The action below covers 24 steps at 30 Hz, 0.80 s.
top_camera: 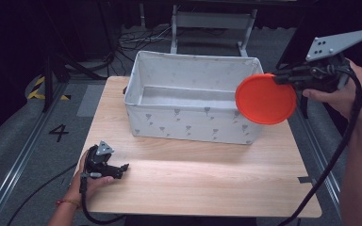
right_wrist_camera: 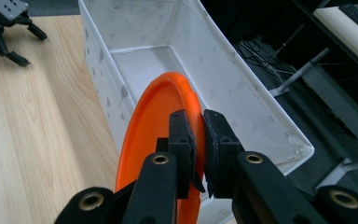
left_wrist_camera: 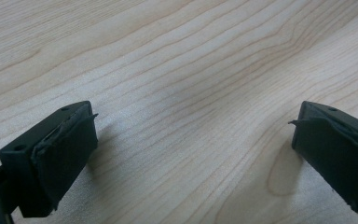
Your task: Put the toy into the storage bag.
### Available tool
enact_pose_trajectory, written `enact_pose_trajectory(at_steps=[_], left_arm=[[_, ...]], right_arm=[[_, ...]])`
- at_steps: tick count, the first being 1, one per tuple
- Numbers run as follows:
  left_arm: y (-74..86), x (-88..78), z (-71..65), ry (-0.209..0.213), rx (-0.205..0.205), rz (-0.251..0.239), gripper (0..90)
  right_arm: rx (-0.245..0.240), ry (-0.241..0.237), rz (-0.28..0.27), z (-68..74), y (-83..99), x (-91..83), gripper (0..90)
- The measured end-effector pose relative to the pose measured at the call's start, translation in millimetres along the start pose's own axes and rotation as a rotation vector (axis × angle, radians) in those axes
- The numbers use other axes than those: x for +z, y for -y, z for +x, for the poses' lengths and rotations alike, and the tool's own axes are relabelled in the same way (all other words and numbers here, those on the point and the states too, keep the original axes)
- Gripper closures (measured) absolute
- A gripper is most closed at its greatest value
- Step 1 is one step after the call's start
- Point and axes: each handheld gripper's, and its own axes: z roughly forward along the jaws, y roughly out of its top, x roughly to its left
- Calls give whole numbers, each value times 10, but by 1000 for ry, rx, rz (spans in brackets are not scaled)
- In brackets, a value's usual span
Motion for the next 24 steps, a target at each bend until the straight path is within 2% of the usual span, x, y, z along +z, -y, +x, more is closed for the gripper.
enact_pose_trajectory(at_steps=[10, 14, 19, 24], left_arm=[[-1, 0, 2, 6, 1, 3, 4], [-1, 1, 3, 4, 4, 0, 4], [-1, 2, 3, 4, 4, 0, 4], [-1, 1, 3, 8, 3, 2, 4]], right_arm=[[7, 6, 11, -265, -172, 289, 829], [17, 49, 15, -367, -237, 418, 828], [55, 70, 15, -505, -213, 592, 828], [69, 62, 24, -562, -153, 722, 828]])
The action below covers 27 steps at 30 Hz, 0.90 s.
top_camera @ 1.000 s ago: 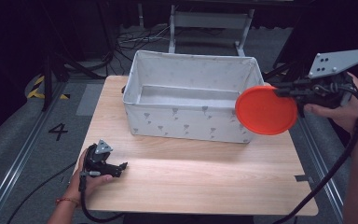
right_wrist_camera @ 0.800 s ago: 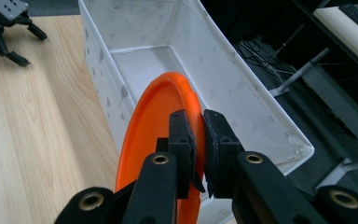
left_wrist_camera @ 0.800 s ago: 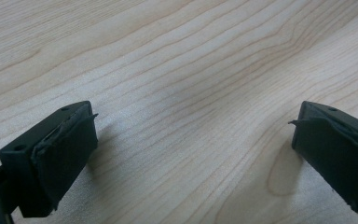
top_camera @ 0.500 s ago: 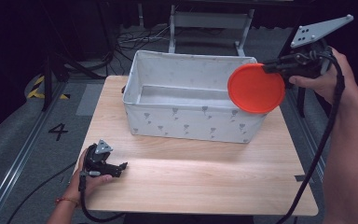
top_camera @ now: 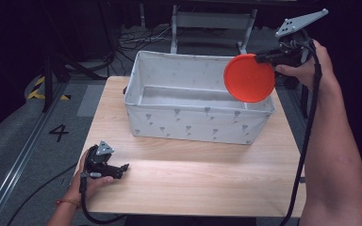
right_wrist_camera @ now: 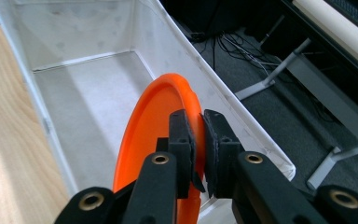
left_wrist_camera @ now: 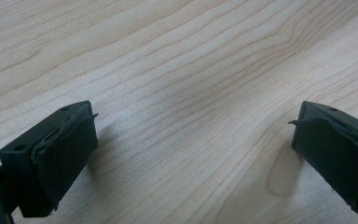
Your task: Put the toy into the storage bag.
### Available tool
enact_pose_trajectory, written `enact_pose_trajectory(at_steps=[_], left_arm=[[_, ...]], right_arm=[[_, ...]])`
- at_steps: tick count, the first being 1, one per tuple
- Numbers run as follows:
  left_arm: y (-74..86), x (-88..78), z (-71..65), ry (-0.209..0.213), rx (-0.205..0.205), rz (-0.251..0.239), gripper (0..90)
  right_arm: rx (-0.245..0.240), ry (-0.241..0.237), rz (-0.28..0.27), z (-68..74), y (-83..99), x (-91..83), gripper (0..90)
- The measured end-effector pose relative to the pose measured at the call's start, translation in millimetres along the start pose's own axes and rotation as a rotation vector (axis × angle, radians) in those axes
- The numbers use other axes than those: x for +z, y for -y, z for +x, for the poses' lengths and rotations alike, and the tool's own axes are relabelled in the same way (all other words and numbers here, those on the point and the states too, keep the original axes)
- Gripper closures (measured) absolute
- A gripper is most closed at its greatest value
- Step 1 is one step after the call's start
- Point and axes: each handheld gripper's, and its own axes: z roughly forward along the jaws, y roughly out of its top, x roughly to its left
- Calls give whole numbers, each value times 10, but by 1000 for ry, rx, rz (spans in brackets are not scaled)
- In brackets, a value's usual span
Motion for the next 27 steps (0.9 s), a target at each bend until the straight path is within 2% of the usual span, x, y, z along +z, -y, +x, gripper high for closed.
enact_pose_trajectory(at_steps=[4, 9, 15, 21, 27], left_arm=[[0, 1, 0, 2, 0, -1, 4], [0, 0, 0, 0, 0, 1, 4], [0, 1, 0, 0, 0, -2, 4], [0, 0, 0, 1, 0, 0, 4], [1, 1, 0, 0, 0, -2, 4]], right_arm=[[-5, -14, 24, -37, 117, 196, 828], [-4, -28, 32, -48, 218, 324, 828], [-3, -68, 78, -27, 368, 491, 828], [-8, -104, 97, 12, 501, 574, 828], [-55, -155, 152, 103, 632, 692, 828]])
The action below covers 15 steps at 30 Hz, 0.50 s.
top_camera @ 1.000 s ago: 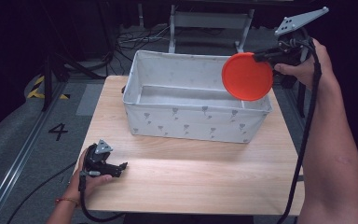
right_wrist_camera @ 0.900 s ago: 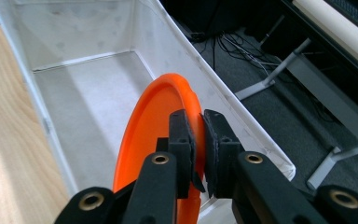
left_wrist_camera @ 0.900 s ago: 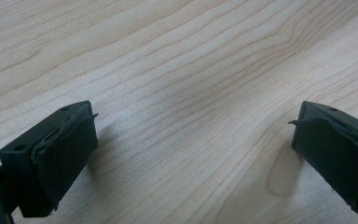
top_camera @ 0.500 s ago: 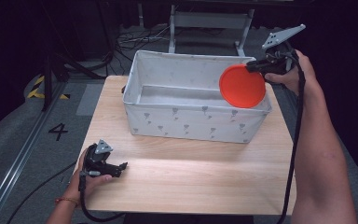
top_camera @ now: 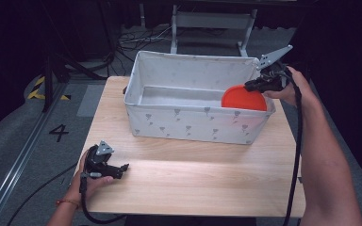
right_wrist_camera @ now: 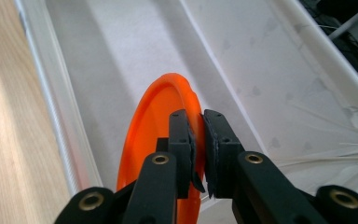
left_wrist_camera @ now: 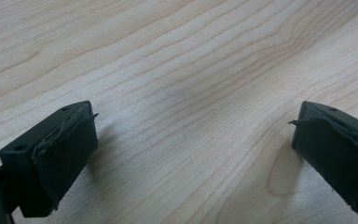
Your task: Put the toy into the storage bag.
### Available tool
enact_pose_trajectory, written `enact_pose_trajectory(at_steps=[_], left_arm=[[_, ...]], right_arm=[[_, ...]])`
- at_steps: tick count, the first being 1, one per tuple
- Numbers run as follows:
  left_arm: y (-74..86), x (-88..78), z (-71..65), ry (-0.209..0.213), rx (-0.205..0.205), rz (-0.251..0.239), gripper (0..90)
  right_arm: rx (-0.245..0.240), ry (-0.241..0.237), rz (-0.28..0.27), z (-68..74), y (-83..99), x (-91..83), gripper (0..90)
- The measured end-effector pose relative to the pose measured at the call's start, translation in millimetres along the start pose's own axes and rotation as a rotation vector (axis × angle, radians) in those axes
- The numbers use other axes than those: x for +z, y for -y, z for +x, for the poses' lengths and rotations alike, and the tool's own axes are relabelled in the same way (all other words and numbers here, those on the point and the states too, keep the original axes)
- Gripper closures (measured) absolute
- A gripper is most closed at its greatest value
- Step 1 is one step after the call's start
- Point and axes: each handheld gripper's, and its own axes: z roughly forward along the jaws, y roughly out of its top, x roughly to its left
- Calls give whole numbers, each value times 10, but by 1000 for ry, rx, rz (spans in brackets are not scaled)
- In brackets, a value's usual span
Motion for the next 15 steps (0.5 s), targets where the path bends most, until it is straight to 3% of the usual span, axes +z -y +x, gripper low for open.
enact_pose_trajectory(at_steps=[11, 15], left_arm=[[0, -1, 0, -1, 0, 0, 4], [0, 0, 0, 0, 0, 0, 4]], right_arm=[[-52, -58, 56, 60, 75, 107, 826], [-84, -90, 111, 112, 62, 191, 823]])
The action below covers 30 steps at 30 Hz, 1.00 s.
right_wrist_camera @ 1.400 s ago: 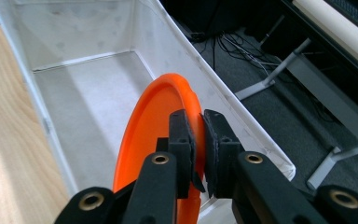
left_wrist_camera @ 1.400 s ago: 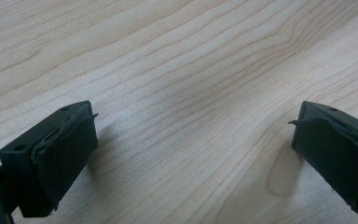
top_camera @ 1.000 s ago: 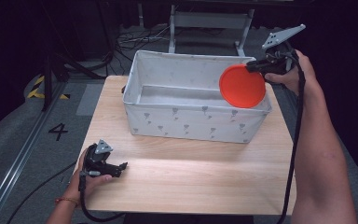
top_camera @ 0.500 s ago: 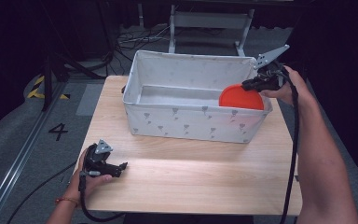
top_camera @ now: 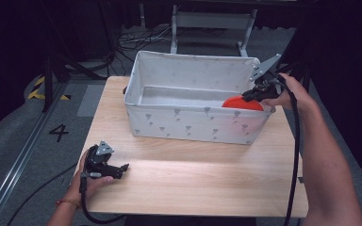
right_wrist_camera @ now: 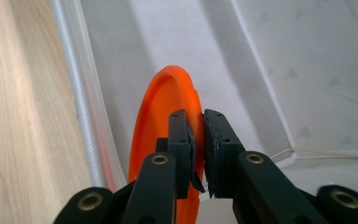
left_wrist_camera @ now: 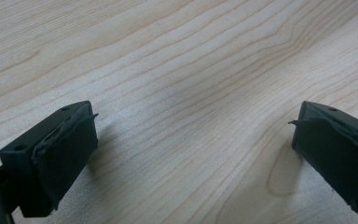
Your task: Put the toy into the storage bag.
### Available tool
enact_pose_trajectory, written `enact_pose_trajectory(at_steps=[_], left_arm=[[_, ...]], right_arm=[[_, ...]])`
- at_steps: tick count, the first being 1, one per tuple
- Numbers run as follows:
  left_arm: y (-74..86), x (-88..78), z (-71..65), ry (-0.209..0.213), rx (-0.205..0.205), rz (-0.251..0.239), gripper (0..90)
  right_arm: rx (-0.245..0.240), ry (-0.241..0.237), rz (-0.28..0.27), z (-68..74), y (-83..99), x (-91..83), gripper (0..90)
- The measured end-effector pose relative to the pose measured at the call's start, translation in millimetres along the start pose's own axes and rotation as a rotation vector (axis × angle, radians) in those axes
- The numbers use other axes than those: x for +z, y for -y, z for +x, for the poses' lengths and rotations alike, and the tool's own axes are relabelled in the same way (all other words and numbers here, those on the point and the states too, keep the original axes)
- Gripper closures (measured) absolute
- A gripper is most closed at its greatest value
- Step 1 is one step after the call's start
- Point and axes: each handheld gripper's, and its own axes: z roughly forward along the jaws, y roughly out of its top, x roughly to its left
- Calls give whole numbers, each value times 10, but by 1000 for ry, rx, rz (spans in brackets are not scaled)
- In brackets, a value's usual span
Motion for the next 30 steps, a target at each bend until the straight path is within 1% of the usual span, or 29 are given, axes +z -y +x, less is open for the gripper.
enact_pose_trajectory(at_steps=[2, 4, 9, 10, 11, 12, 13, 14, 16, 18, 19, 20, 22, 23, 27, 30], left_arm=[[0, 0, 0, 0, 0, 0, 4], [0, 0, -1, -5, -1, -2, 5], [0, -1, -1, -5, 1, -1, 5], [0, 0, -2, -5, -2, -2, 5], [0, -1, -1, -4, 1, 0, 5], [0, -1, -1, -6, 1, -1, 5], [0, 0, -2, -6, -1, -2, 5], [0, -1, -1, -6, 1, -1, 6], [0, -1, -1, -5, 0, -1, 6], [0, 0, -3, -5, -2, -2, 5], [0, -1, -1, -6, 1, -1, 6], [0, -1, -1, -6, 1, -1, 6], [1, -1, -2, -5, 0, -1, 6], [1, -2, -3, -7, 0, -1, 6], [2, -4, -5, -9, -1, -2, 8], [4, -3, -6, -8, -3, -5, 9]], right_arm=[[-4, -3, 9, 8, -6, 15, 823], [-16, -15, 35, 25, -23, 52, 821], [-43, -47, 115, 39, -57, 87, 818], [-40, -53, 140, 36, -67, 87, 818], [-51, -52, 149, 26, -75, 93, 818], [-43, -54, 162, 26, -85, 99, 817], [-43, -63, 182, 26, -91, 105, 817], [-47, -64, 193, 31, -97, 115, 816], [-58, -82, 216, 41, -115, 139, 814], [-63, -88, 221, 43, -119, 154, 814], [-65, -87, 247, 41, -118, 187, 814], [-71, -86, 261, 37, -112, 198, 814], [-70, -87, 268, 32, -104, 202, 814], [-57, -88, 269, 24, -88, 198, 814], [-49, -104, 285, 8, -46, 195, 812], [-58, -103, 309, 22, -21, 224, 812]])
